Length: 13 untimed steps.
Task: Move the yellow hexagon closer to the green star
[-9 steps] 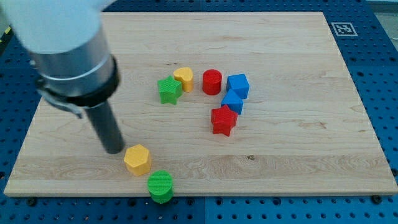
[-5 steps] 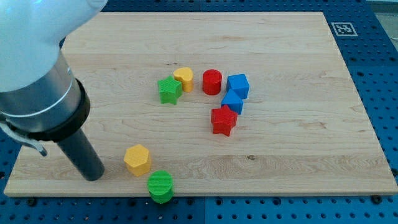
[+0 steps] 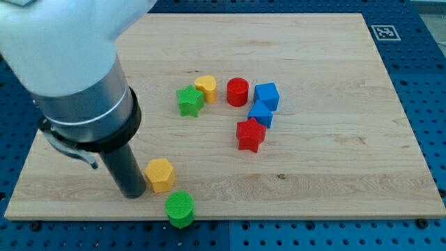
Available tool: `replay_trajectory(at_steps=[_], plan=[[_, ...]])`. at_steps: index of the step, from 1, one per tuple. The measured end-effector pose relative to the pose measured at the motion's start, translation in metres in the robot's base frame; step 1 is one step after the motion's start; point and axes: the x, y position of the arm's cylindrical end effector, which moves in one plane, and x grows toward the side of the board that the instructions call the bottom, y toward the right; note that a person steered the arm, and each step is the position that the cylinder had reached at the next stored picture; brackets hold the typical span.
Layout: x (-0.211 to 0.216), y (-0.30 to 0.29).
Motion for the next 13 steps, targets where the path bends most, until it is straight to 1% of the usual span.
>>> replay_trajectory(at_steps=[1,2,3,4,6,9,13], plan=[[0.008,0.016],[0.000,0.027],[-0.019,0.032],[-0.024,0.032],[-0.024,0.038],[-0.026,0.067],[-0.017,0.075]])
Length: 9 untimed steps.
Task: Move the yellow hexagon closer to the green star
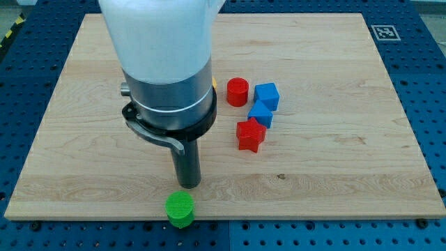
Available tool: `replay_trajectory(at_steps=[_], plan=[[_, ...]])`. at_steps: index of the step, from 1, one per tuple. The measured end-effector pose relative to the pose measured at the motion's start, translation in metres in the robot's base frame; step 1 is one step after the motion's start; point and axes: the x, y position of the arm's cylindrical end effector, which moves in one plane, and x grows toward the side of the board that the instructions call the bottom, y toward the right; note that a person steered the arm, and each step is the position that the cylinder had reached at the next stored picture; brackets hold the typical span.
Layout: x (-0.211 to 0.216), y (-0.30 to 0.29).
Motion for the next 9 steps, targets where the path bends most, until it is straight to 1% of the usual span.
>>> replay_trajectory(at_steps=[1,3,4,5,7,9], plan=[[0.000,0.000],[0.002,0.021],[-0.005,0.022],[-0.023,0.013],[-0.018,-0.008],[-0.021,-0.008]])
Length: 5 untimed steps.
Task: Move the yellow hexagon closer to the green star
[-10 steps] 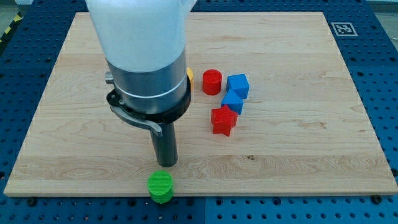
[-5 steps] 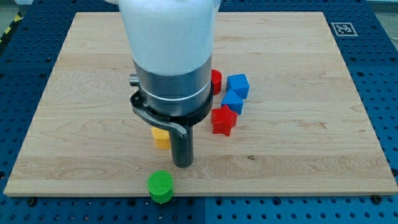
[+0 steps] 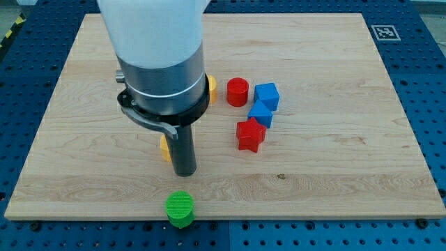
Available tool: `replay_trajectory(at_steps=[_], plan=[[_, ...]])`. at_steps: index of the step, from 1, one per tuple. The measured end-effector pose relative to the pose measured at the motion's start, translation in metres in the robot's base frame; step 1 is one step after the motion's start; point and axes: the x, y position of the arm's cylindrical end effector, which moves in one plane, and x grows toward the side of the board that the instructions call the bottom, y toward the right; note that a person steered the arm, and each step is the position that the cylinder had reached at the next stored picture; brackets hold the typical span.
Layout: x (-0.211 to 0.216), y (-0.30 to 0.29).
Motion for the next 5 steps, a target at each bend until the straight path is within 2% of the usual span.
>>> replay_trajectory(at_steps=[3,5], plan=[[-0.016,-0.012],[-0.009,-0.023]])
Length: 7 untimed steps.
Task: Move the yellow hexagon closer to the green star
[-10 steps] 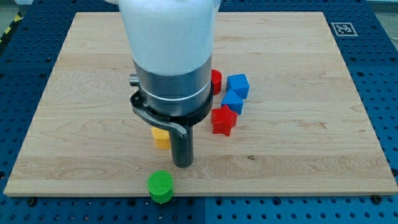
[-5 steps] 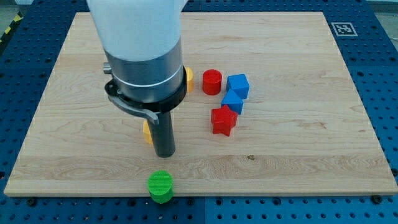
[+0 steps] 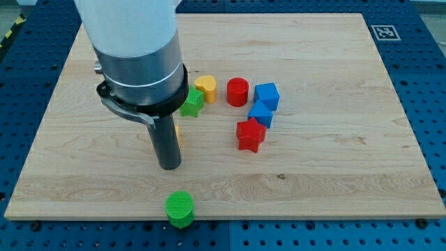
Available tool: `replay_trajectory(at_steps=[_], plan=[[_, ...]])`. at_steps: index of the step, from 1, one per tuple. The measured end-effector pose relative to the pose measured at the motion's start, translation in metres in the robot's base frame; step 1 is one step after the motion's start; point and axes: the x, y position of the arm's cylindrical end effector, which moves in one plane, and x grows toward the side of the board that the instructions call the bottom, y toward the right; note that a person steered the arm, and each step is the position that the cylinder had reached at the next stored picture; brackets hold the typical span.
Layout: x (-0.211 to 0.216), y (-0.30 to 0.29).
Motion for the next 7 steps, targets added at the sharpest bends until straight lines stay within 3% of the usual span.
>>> replay_trajectory(at_steps=[4,6,7], plan=[[-0.008,0.000],[-0.033,-0.013],[-0.019,-0.020]])
